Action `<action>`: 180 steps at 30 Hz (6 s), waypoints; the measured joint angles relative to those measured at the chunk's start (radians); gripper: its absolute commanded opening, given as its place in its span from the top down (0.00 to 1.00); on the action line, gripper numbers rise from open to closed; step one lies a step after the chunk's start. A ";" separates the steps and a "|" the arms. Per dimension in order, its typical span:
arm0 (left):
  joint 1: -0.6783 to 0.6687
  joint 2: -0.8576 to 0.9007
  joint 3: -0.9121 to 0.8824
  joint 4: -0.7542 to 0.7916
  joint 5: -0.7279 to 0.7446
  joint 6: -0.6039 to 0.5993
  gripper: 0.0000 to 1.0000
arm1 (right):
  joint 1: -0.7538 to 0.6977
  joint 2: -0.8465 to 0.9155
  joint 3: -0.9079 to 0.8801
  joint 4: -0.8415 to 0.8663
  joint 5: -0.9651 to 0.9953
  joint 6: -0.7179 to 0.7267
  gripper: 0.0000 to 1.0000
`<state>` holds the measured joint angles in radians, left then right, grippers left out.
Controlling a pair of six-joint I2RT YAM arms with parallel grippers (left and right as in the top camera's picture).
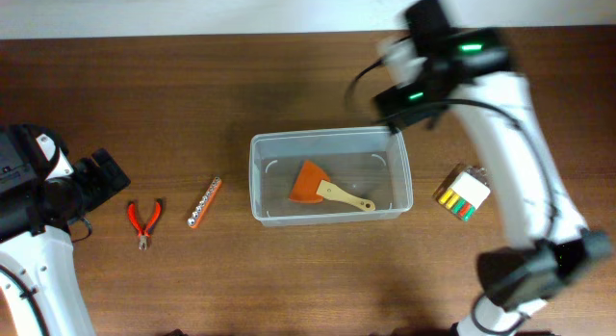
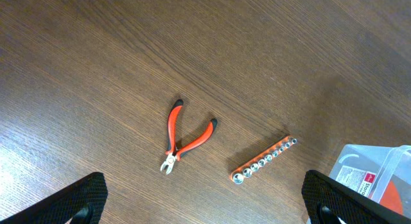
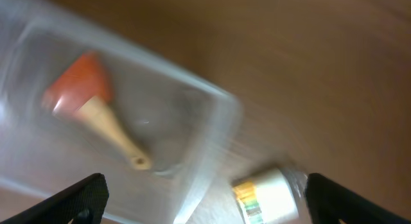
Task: Pack container
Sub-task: 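Lift the scraper with the right gripper and drop it into the container, then lower the right gripper onto the marker pack and grasp it, then carry the marker pack with the right gripper into the container and release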
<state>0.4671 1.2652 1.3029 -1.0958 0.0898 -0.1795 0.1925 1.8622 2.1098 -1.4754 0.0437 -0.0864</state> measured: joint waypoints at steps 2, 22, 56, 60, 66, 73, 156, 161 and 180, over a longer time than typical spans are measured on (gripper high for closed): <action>0.000 0.000 0.000 0.000 0.000 0.000 0.01 | -0.103 -0.048 0.019 -0.040 -0.002 0.113 0.01; 0.000 0.000 0.000 0.000 0.000 0.000 0.01 | -0.448 -0.056 -0.504 0.142 -0.148 0.618 0.01; 0.000 0.000 0.000 -0.034 -0.001 0.000 0.01 | -0.448 -0.051 -0.940 0.539 -0.014 0.875 0.02; 0.000 0.000 0.000 -0.039 -0.001 0.000 0.01 | -0.448 -0.055 -0.952 0.593 -0.022 0.852 0.01; 0.000 0.000 0.000 -0.040 -0.001 0.000 0.01 | -0.448 -0.055 -0.962 0.619 -0.033 0.829 0.01; 0.000 0.000 0.000 -0.040 -0.001 0.000 0.01 | -0.448 -0.052 -0.963 0.630 -0.034 0.798 0.01; 0.000 0.000 0.000 -0.039 -0.001 0.000 0.01 | -0.444 0.050 -0.729 0.502 -0.052 0.548 0.96; 0.000 0.000 0.000 -0.038 -0.003 0.000 0.01 | -0.393 0.029 -0.406 0.348 -0.123 0.262 0.96; 0.000 0.000 0.000 -0.033 -0.003 0.000 0.01 | 0.237 -0.004 -0.256 0.180 -0.231 -0.700 0.96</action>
<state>0.4671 1.2652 1.3029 -1.1286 0.0864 -0.1791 0.4290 1.8580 1.8534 -1.2957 -0.1871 -0.7860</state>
